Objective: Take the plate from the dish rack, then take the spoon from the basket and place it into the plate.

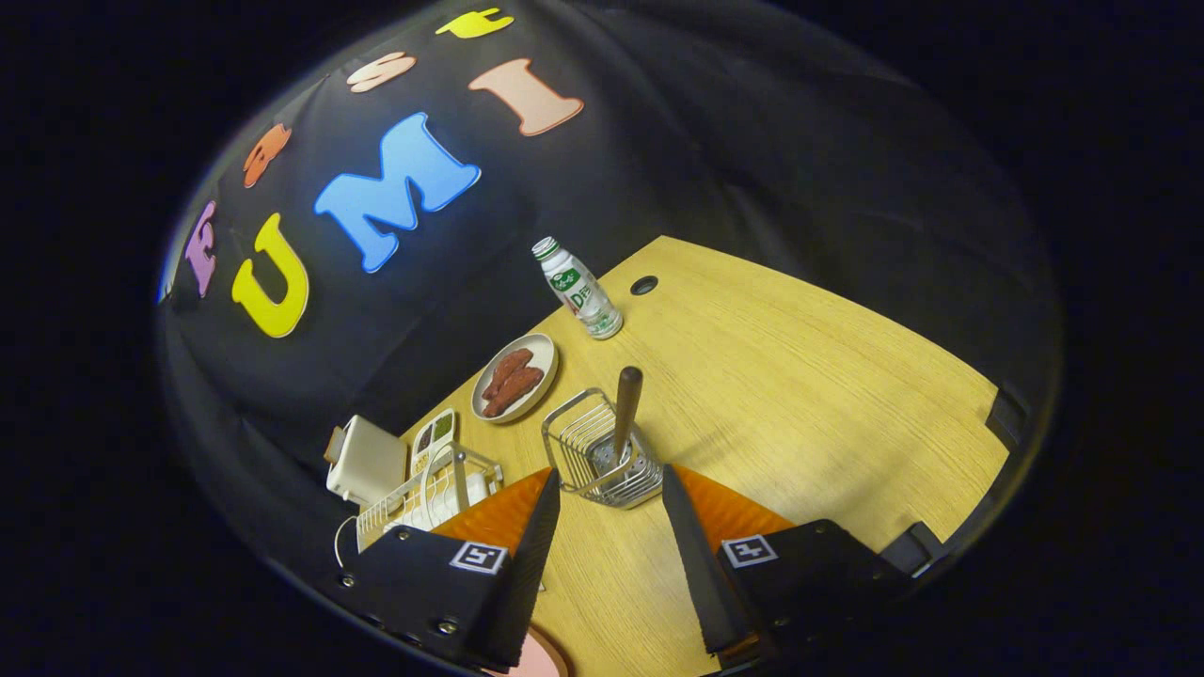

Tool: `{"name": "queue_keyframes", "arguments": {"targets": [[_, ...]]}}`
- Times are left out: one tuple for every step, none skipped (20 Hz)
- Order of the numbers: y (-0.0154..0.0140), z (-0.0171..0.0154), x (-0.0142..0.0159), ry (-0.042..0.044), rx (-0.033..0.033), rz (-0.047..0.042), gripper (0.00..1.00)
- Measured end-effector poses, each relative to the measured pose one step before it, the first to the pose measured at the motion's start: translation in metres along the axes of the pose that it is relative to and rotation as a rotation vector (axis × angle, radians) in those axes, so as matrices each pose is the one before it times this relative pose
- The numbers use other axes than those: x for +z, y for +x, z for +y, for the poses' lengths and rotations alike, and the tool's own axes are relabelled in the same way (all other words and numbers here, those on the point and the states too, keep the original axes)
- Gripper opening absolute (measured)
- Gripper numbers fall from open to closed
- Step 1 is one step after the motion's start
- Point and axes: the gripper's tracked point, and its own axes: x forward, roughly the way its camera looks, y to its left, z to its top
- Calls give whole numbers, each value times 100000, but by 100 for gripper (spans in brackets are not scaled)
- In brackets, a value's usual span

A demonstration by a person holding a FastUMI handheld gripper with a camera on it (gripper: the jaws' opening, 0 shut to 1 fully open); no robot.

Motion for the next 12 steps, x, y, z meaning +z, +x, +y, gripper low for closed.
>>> {"name": "queue_keyframes", "arguments": {"targets": [[701, -178, 437, 628, -639, -947, 68], [767, -263, 364, 347, -334, -842, 68], [572, -241, 366, 197, -630, -613, 68], [853, -384, 247, 256, -1041, -284, 68], [756, -119, 305, 693, -231, 54, 68], [539, 6, -116, 655, -205, -73, 57], [739, -77, 218, 303, -263, 179, 56], [695, 131, -65, 232, 99, 103, 56], [380, 59, 9, 201, -132, -123, 56], [612, -121, -156, -13, -491, 569, 46], [192, 123, -196, 221, 651, 436, 42], [122, -42, -24, -496, -455, 1007, 40]]}}
